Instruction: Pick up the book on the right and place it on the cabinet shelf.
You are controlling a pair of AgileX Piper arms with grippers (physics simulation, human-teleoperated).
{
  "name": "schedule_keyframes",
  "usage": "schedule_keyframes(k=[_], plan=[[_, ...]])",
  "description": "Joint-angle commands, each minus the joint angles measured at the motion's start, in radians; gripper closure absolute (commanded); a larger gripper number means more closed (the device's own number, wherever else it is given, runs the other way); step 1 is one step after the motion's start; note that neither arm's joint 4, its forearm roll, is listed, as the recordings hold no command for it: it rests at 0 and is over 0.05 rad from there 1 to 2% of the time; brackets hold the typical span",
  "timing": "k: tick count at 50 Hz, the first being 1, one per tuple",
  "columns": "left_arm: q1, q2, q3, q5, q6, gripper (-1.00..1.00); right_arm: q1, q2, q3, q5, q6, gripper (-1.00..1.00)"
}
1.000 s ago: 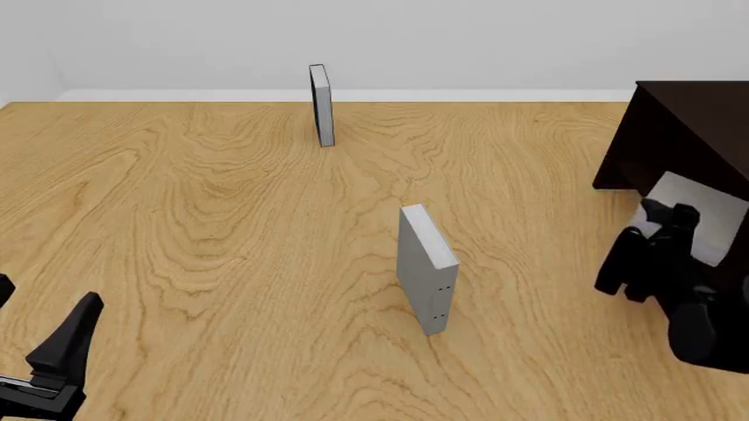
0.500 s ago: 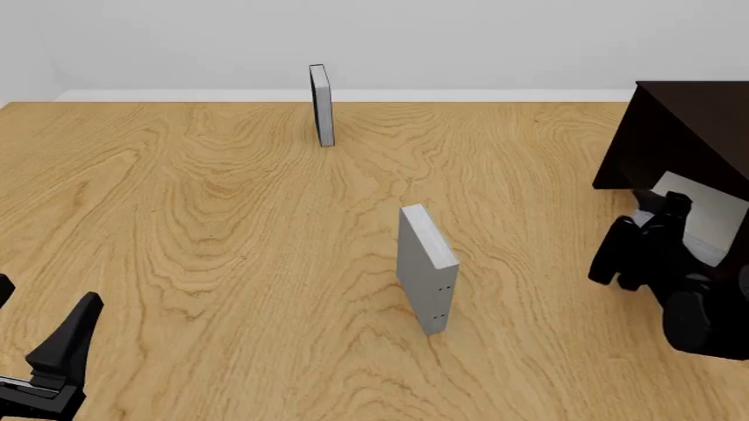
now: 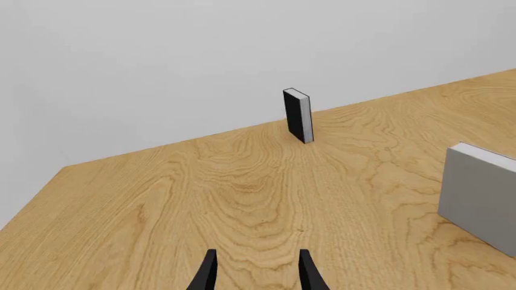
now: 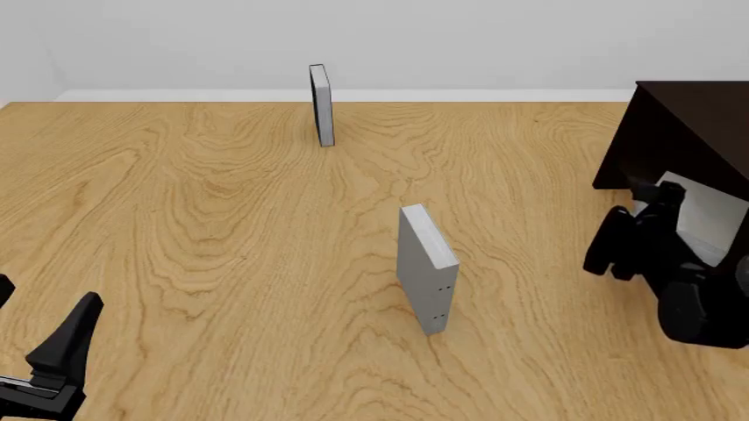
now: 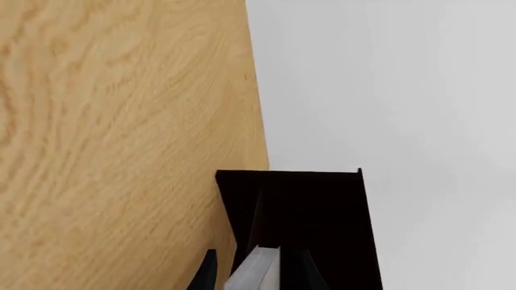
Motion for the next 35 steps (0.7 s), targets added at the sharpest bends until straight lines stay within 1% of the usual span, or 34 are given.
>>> schedule_keyframes(k=[1, 19, 20, 21, 22, 28, 35], plan=[[0.000, 0.000, 0.000, 0.000, -0.002, -1.00, 0.002, -0.012, -0.005, 0.000, 0.002, -1.00], [0.005, -0.001, 0.000, -0.007, 0.002, -1.00, -0.003, -0.011, 0.001, -0.012, 0.003, -1.00], [-0.010, 0.000, 0.000, -0.003, 0.006, -1.00, -0.003, -0.010, 0.001, -0.011, 0.002, -1.00], [-0.001, 0.000, 0.000, -0.002, 0.006, -1.00, -0.004, -0.011, 0.001, -0.010, 0.004, -1.00], [0.003, 0.000, 0.000, -0.007, -0.009, -1.00, -0.004, -0.011, 0.001, -0.011, 0.004, -1.00], [0.011, 0.001, 0.000, -0.012, -0.032, -1.00, -0.007, -0.013, 0.001, -0.012, 0.004, -1.00], [0.003, 0.001, 0.000, -0.005, -0.018, -1.00, -0.014, -0.013, 0.005, -0.023, 0.003, -1.00]])
